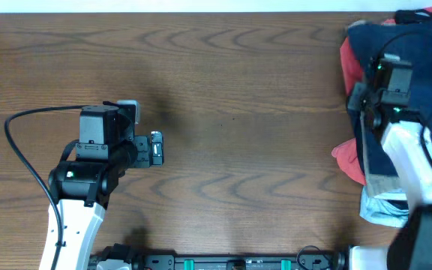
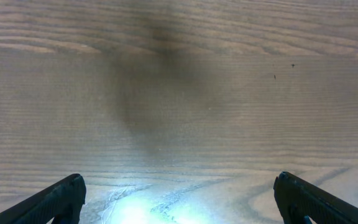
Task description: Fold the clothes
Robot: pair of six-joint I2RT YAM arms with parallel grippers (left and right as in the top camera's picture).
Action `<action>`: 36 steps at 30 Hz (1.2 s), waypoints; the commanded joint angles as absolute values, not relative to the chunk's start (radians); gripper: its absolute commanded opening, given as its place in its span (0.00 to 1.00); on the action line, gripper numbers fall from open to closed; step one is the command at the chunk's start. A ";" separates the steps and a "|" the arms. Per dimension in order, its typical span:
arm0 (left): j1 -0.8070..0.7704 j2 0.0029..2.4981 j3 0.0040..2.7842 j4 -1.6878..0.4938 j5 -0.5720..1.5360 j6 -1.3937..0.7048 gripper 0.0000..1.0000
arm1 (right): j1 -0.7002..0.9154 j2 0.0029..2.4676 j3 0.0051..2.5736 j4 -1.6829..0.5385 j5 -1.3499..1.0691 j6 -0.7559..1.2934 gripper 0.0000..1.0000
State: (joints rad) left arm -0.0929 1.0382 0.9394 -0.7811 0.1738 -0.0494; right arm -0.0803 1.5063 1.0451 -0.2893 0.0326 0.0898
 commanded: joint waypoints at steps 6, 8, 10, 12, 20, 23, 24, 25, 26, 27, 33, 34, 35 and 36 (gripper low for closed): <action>-0.095 1.040 0.955 -0.780 0.176 -0.054 0.98 | 0.305 1.389 1.089 -0.409 -0.443 0.205 0.05; -0.095 1.040 0.955 -0.780 0.176 -0.054 0.98 | 0.407 1.411 1.086 -0.412 -0.422 0.206 0.20; -0.095 1.040 0.955 -0.780 0.176 -0.054 0.98 | 0.487 1.436 1.086 -0.411 -0.366 0.206 0.47; -0.095 1.040 0.955 -0.781 0.176 -0.055 0.98 | 0.545 1.458 1.086 -0.415 -0.275 0.205 0.99; -0.095 1.048 0.953 -0.788 0.296 -0.210 0.98 | 0.512 1.420 1.086 -0.566 0.046 0.270 0.99; -0.102 1.076 0.953 -0.788 0.437 -0.244 0.98 | 0.443 1.375 1.086 -0.641 0.129 0.277 0.99; -0.109 1.090 0.953 -0.788 0.466 -0.258 0.98 | 0.416 1.358 1.086 -0.664 0.136 0.276 0.99; -0.120 1.109 0.953 -0.788 0.494 -0.273 0.98 | 0.390 1.343 1.086 -0.683 0.138 0.276 0.99; -0.135 1.131 0.953 -0.788 0.515 -0.286 0.98 | 0.361 1.325 1.086 -0.704 0.138 0.276 0.99; -0.150 1.151 0.953 -0.788 0.522 -0.300 0.98 | 0.333 1.310 1.086 -0.728 0.138 0.276 0.99; -0.293 1.303 0.953 -0.752 0.529 -0.442 0.98 | 0.186 1.258 1.086 -0.837 0.138 0.267 0.99; -0.325 1.333 0.953 -0.732 0.536 -0.470 0.98 | 0.165 1.256 1.086 -0.851 0.139 0.273 0.99; -0.352 1.360 0.953 -0.711 0.542 -0.498 0.98 | 0.143 1.256 1.086 -0.866 0.138 0.277 0.99; -0.385 1.390 0.953 -0.686 0.543 -0.537 0.98 | 0.123 1.257 1.086 -0.881 0.138 0.277 0.99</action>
